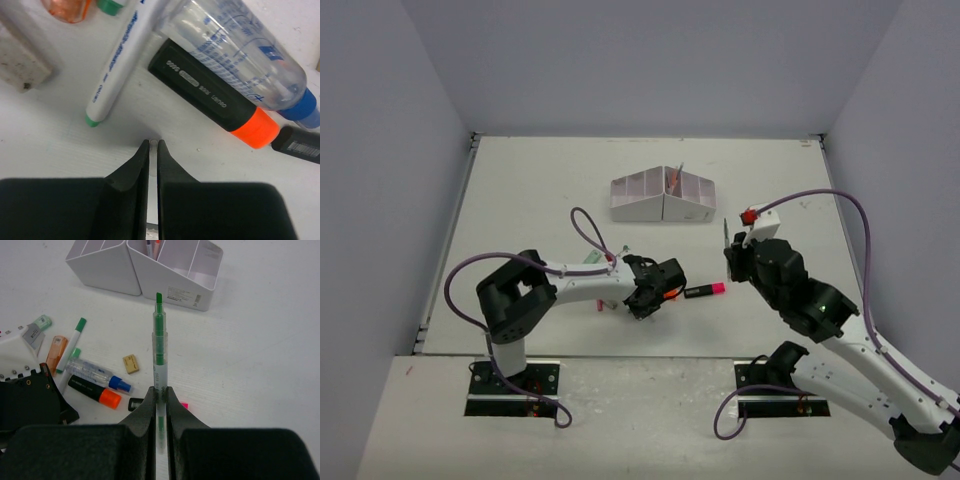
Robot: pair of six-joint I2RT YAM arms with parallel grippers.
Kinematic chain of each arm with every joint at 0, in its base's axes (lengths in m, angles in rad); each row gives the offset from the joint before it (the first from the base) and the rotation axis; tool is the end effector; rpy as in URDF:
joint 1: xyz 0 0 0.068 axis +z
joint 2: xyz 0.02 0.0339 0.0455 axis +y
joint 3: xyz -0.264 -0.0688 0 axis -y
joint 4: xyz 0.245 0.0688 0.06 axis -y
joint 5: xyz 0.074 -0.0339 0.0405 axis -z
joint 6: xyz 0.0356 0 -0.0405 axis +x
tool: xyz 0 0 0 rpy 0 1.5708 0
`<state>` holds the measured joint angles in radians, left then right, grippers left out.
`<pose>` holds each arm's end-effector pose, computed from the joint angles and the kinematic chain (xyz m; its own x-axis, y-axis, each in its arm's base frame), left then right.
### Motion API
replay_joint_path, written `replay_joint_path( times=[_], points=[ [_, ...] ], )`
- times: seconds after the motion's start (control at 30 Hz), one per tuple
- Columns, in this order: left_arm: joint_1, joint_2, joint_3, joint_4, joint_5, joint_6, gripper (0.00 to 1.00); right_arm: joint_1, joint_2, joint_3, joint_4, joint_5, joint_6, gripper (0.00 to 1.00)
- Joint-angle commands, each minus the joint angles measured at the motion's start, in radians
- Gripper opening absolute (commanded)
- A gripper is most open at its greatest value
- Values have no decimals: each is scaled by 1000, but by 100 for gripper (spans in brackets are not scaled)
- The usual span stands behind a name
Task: Sort the stationery into containers
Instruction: Close the pen cap on the pen.
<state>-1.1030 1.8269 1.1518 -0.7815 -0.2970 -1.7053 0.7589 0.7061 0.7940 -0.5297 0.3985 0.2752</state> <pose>0.1572 -0.2880 0.1553 -0.7708 -0.5757 -0.2728 -0.5564 0.8169 -0.1519 0.1216 0.0963 0.3204 -0.4017 -0.0358 -0.9151 -0.2811 0.9558 0.0860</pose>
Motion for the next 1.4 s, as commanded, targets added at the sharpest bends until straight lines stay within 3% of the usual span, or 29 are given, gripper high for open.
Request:
replay_joint_path(
  times=[0.0,0.27,0.4,0.47,0.63,0.77,0.83,0.93,1.13,1.37],
  points=[
    [-8,30,13,15,-17,65,0,0,-21,-1,30,-1,-7,0],
    [-11,-90,-31,105,-105,215,0,0,-31,-5,32,-22,19,0],
    [-14,-272,-122,307,-233,433,0,0,-70,-24,54,-71,44,0],
    [-9,-406,-206,501,-295,657,0,-1,-92,-47,69,-127,74,0],
    [36,-612,-246,764,-238,1093,0,0,-169,-192,319,-485,144,0],
    [37,-773,-299,979,-41,1321,0,0,-191,-331,616,-737,276,0],
    [37,-864,-336,1075,84,1384,0,4,-170,-405,784,-873,340,0],
    [37,-941,-388,1170,266,1402,0,30,-135,-420,925,-904,391,0],
    [37,-1013,-449,1244,364,1379,0,80,-93,-381,956,-857,395,0],
    [37,-1057,-480,1275,354,1368,0,113,-91,-333,952,-860,397,0]
  ],
)
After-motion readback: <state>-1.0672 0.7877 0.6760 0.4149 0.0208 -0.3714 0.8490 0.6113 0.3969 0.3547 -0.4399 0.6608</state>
